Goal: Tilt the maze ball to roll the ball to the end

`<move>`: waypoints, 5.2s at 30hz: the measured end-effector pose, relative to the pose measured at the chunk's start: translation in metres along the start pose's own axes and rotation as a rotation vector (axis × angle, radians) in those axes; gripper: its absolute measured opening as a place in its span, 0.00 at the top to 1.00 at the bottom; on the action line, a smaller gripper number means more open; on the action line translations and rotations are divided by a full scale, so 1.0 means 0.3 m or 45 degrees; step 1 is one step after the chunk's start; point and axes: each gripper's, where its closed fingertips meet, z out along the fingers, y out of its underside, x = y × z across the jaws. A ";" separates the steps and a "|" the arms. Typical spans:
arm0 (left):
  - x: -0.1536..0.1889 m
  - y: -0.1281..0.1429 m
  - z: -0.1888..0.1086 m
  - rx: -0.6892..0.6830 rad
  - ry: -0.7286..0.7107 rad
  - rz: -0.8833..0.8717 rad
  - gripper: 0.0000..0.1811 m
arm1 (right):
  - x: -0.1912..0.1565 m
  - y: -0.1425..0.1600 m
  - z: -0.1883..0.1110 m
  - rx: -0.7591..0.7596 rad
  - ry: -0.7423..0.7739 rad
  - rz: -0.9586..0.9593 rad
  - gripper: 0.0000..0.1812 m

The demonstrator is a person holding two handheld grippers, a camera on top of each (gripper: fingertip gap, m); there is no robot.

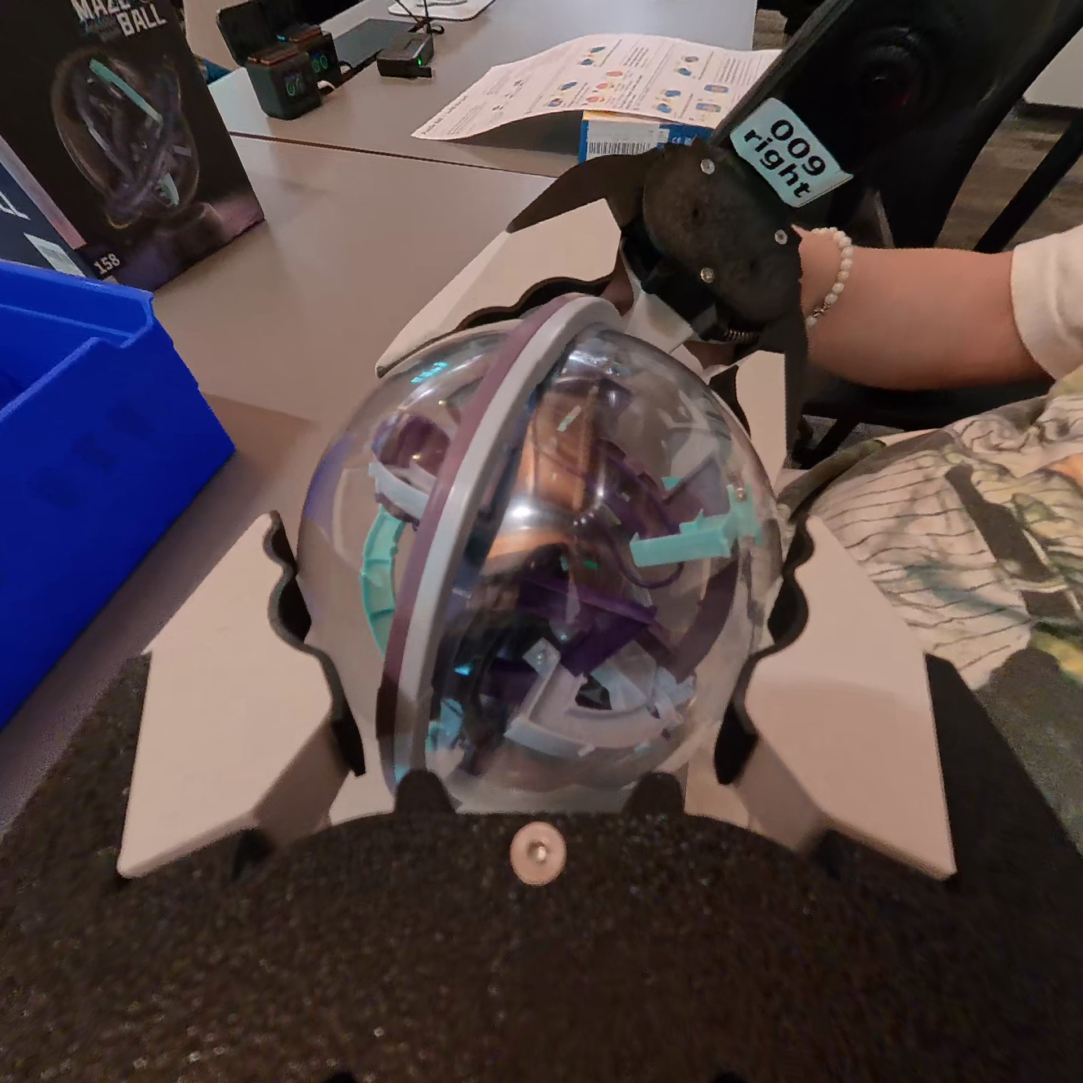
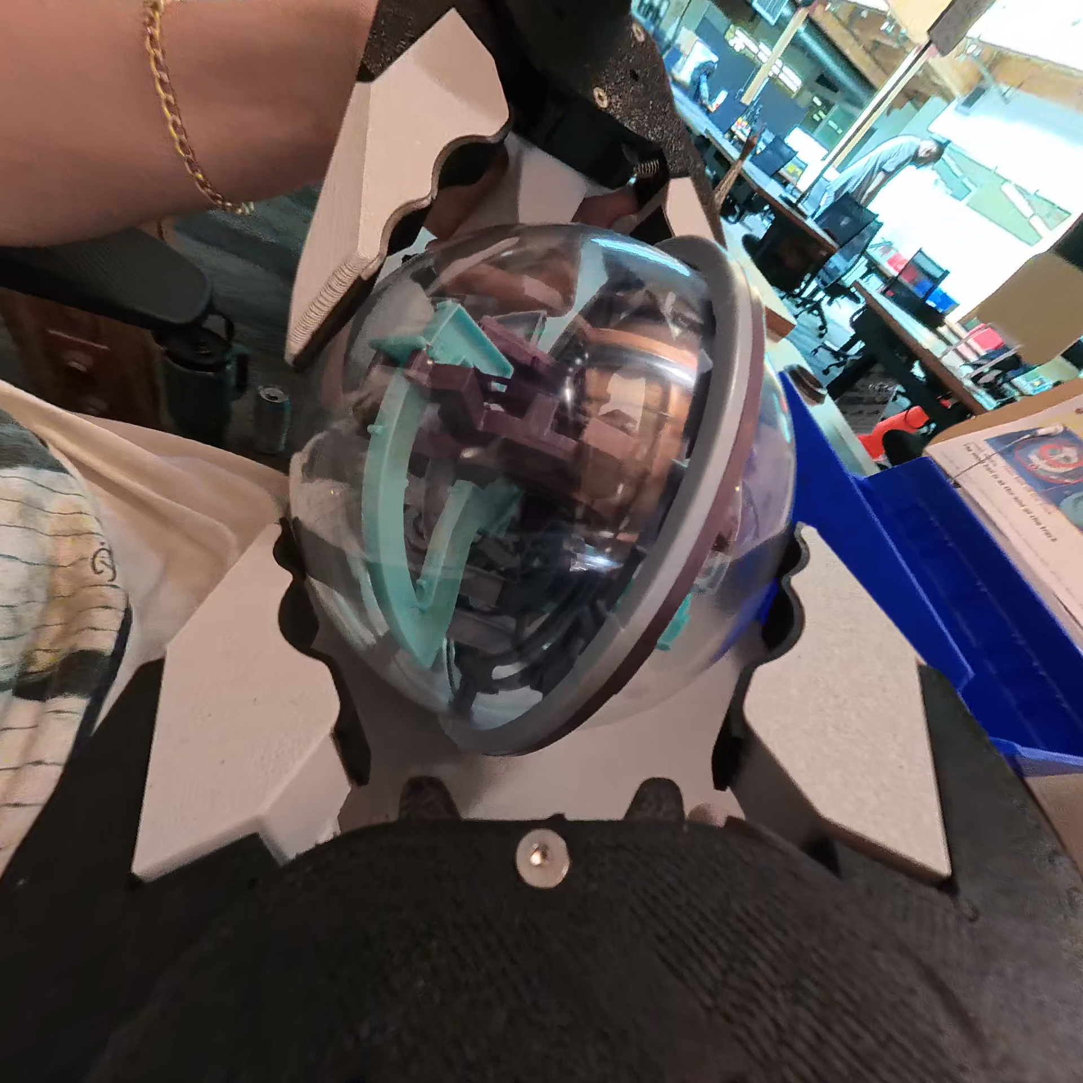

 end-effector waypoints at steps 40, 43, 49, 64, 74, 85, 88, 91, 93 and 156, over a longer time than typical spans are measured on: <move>-0.054 0.074 -0.032 -0.020 0.010 -0.278 0.13 | 0.033 0.043 0.041 -0.101 0.186 -0.183 0.13; -0.052 0.082 -0.037 -0.044 0.004 -0.220 0.13 | 0.032 0.040 0.045 -0.109 0.213 -0.235 0.13; -0.052 0.093 -0.043 -0.087 -0.031 -0.135 0.13 | 0.033 0.037 0.052 -0.115 0.260 -0.307 0.13; -0.024 0.060 -0.013 -0.058 -0.011 0.019 0.13 | 0.017 0.044 -0.071 -0.110 0.036 -0.278 0.28; 0.007 0.118 0.035 -0.196 0.008 0.253 0.13 | -0.013 0.010 -0.059 0.046 -0.083 -0.070 0.16; 0.002 0.045 0.068 0.003 0.016 0.177 0.15 | 0.017 0.052 -0.089 0.007 -0.075 -0.012 0.16; -0.001 0.033 0.072 0.053 0.024 0.153 0.15 | 0.023 0.057 -0.093 0.002 -0.073 0.009 0.16; -0.006 0.025 0.076 0.062 0.024 0.112 0.15 | 0.032 0.064 -0.099 0.008 -0.074 0.044 0.16; -0.010 0.016 0.080 0.081 0.019 0.099 0.16 | 0.038 0.069 -0.102 0.022 -0.071 0.061 0.16; -0.145 0.001 -0.042 0.513 0.256 -0.669 0.28 | 0.207 -0.087 -0.109 0.371 0.191 0.704 0.55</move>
